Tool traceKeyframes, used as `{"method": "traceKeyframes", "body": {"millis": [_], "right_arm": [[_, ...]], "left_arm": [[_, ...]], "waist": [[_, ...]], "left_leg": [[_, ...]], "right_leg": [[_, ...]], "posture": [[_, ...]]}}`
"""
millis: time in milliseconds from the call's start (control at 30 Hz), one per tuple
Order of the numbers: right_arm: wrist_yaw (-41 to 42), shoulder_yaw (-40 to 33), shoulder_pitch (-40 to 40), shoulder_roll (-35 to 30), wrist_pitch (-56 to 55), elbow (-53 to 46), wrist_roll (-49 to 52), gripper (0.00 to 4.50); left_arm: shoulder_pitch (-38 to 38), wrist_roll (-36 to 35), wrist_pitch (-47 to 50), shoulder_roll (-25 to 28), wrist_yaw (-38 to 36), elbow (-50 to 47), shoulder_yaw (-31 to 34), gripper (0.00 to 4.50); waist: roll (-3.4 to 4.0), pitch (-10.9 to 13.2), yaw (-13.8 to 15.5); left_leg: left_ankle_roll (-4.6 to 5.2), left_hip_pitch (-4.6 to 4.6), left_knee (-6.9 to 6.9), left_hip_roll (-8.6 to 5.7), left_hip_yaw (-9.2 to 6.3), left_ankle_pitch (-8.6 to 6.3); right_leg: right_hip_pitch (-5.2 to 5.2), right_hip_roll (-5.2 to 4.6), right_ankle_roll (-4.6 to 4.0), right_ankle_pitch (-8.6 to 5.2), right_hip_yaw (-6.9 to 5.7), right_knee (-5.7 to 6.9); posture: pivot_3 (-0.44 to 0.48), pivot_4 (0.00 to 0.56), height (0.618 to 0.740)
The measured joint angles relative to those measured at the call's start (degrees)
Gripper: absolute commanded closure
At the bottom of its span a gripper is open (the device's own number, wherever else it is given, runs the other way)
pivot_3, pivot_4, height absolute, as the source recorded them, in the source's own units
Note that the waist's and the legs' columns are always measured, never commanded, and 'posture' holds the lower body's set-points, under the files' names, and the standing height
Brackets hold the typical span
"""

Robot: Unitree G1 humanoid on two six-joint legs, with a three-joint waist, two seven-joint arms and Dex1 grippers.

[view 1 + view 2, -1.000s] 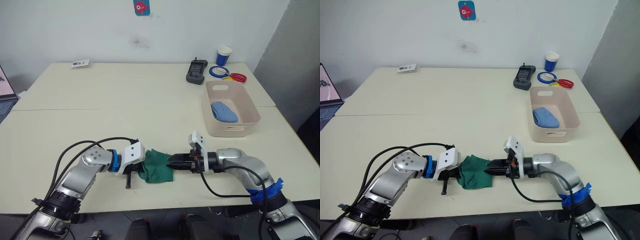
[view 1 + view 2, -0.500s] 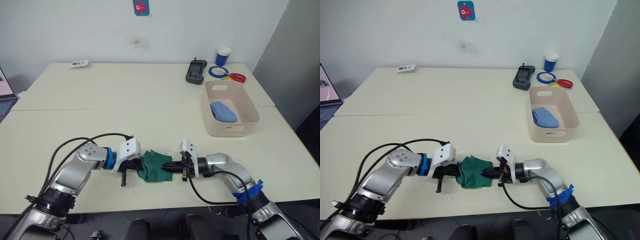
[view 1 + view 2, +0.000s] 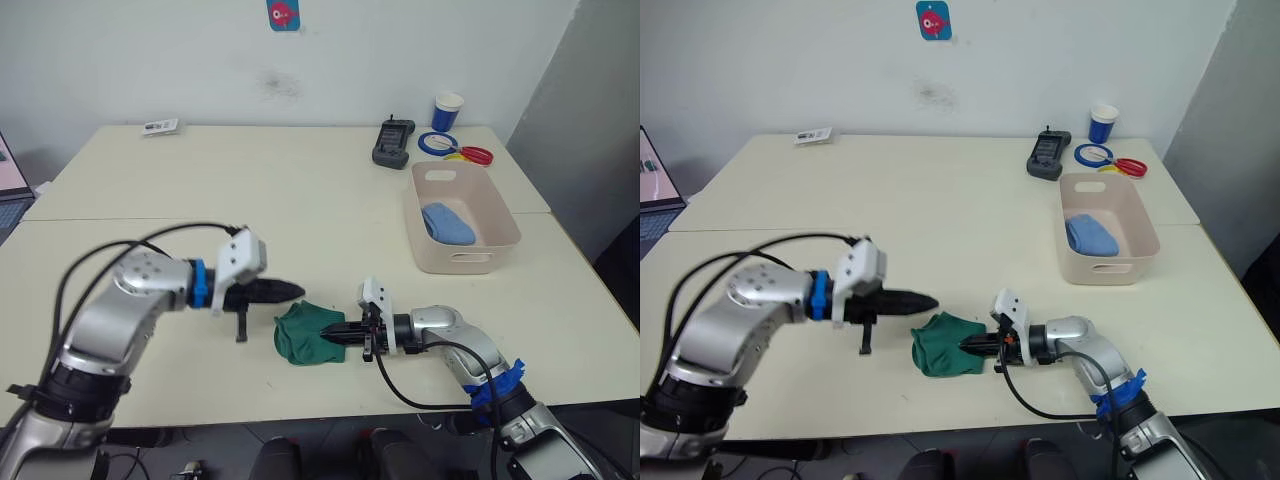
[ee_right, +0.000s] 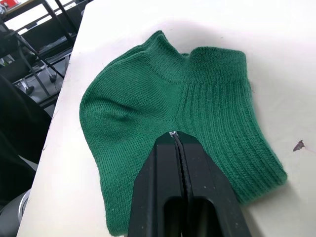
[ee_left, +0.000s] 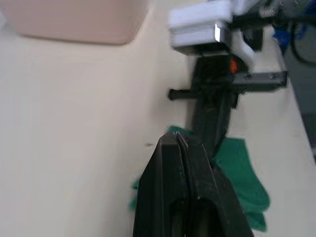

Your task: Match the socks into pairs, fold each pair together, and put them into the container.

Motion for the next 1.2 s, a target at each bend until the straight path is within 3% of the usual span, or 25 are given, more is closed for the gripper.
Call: {"method": "traceKeyframes", "body": {"millis": [133, 233, 333, 500, 700, 867, 1200], "right_arm": [[-1.44, -0.75, 0.67, -0.38, 4.25, -3.0, 0.84, 4.46], [-3.92, -2.22, 0.99, -0.93, 10.86, -7.11, 2.15, 4.46], [-6.63, -4.74, 0.76, -2.24, 20.34, -12.38, 5.12, 3.93], [-14.04, -14.02, -2.25, -3.39, 44.01, -18.02, 12.17, 2.18], [-19.8, -19.6, -3.3, -0.45, 58.89, -18.93, 15.56, 0.03], [-23.99, -23.08, -4.92, 5.81, 64.27, -15.59, 18.45, 0.01], [-36.19, -31.59, -7.24, 19.25, 64.83, -3.2, 24.75, 0.01]], "left_arm": [[3.87, 8.63, -7.78, -0.03, 3.78, 5.63, -3.98, 4.5], [5.16, 10.62, -12.79, -0.43, 4.78, 7.67, -4.27, 4.5], [6.67, 11.48, -15.59, -0.42, 5.11, 8.3, -4.27, 4.5], [7.93, 11.5, -16.43, -0.56, 5.43, 8.4, -4.09, 4.5], [7.89, 11.58, -17.33, -1.09, 5.59, 9.14, -4.09, 4.5], [7.85, 11.61, -17.33, -1.38, 5.63, 9.3, -3.99, 4.5], [9.05, 11.6, -17.19, -1.4, 5.95, 8.43, -3.48, 4.5]], "waist": [[0.01, 0.01, 0.23], [0.02, 0.01, 0.24], [0.03, -0.01, 0.23], [0.1, -0.1, 0.13], [0.22, -0.17, 0.1], [0.36, -0.4, 0.03], [0.49, -0.52, -0.17]], "left_leg": [[0.0, -0.04, 0.0, 0.0, -0.03, 0.0], [0.0, -0.06, 0.0, -0.05, 0.03, 0.0], [0.0, -0.04, 0.0, -0.07, 0.05, 0.0], [0.0, 0.03, -0.07, -0.07, 0.06, 0.0], [0.0, 0.03, -0.08, -0.09, 0.05, 0.0], [0.01, 0.03, -0.09, -0.09, 0.05, 0.0], [0.02, 0.05, -0.11, -0.05, 0.06, -0.01]], "right_leg": [[-0.03, -0.19, -0.01, 0.0, -0.04, 0.0], [-0.04, -0.32, -0.02, 0.0, -0.02, -0.01], [-0.01, -0.4, -0.02, 0.0, -0.02, -0.01], [0.02, -0.44, -0.03, -0.01, -0.03, -0.01], [0.02, -0.42, -0.03, -0.02, -0.03, -0.02], [0.03, -0.39, -0.03, -0.02, -0.03, -0.03], [0.03, -0.33, -0.02, -0.02, 0.0, -0.04]], "posture": [[0.0, 0.15, 0.74], [0.0, 0.15, 0.74], [0.0, 0.15, 0.74], [0.0, 0.15, 0.74], [0.0, 0.15, 0.74], [0.0, 0.15, 0.74], [0.0, 0.15, 0.74]]}}
